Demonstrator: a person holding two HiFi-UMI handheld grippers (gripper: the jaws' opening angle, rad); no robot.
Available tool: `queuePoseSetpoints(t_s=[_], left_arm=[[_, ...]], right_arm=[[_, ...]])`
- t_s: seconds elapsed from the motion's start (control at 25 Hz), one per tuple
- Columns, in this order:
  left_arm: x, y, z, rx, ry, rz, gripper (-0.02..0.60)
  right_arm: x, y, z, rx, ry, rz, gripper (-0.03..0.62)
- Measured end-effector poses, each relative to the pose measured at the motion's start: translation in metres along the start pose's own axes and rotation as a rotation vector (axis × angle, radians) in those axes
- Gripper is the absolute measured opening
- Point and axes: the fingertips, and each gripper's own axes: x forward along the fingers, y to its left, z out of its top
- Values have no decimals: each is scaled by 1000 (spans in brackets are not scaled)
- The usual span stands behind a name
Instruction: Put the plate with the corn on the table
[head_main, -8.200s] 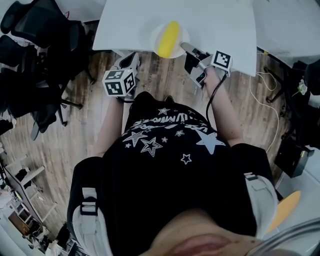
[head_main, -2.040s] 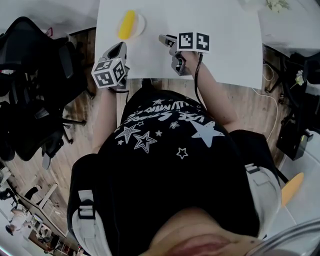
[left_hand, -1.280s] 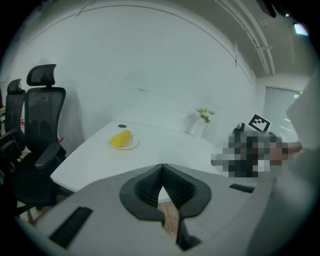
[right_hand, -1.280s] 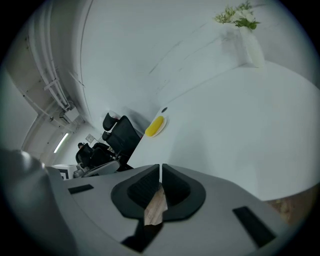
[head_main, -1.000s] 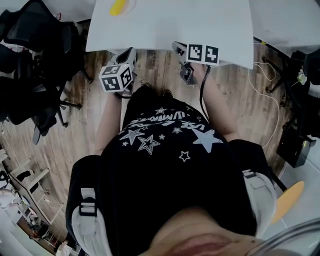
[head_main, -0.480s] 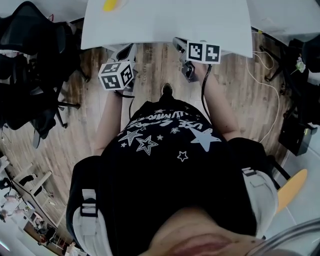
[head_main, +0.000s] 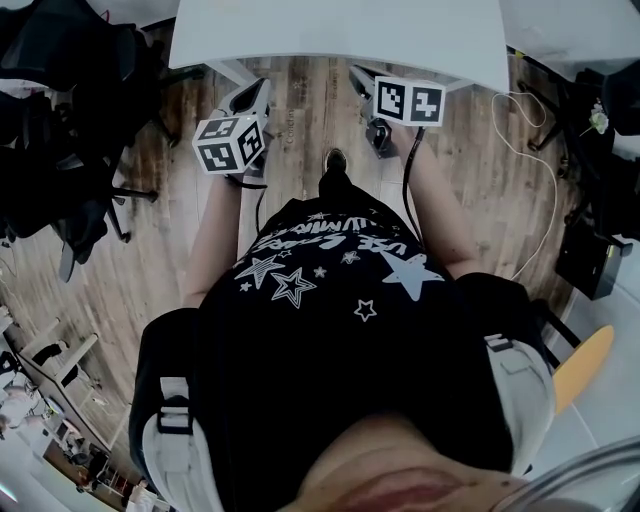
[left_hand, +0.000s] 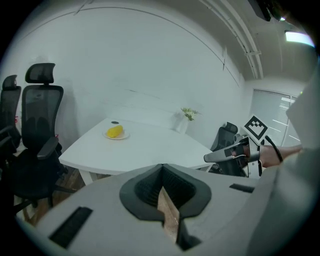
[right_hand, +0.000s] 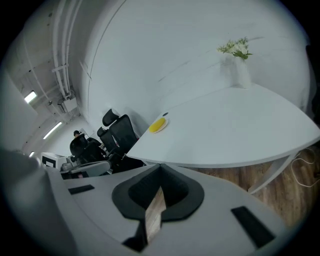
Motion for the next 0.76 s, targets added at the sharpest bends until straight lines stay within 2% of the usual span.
queuePoseSetpoints(t_s=[0.4,0.76], left_arm=[[-44,-7,-23,-3,-21,2,5],[-64,-18,-33,4,-25,-11,5]], right_arm=[[-20,26,-32,-25,-28,-24,6],[-40,39,-42,-60,-69,-52,6]])
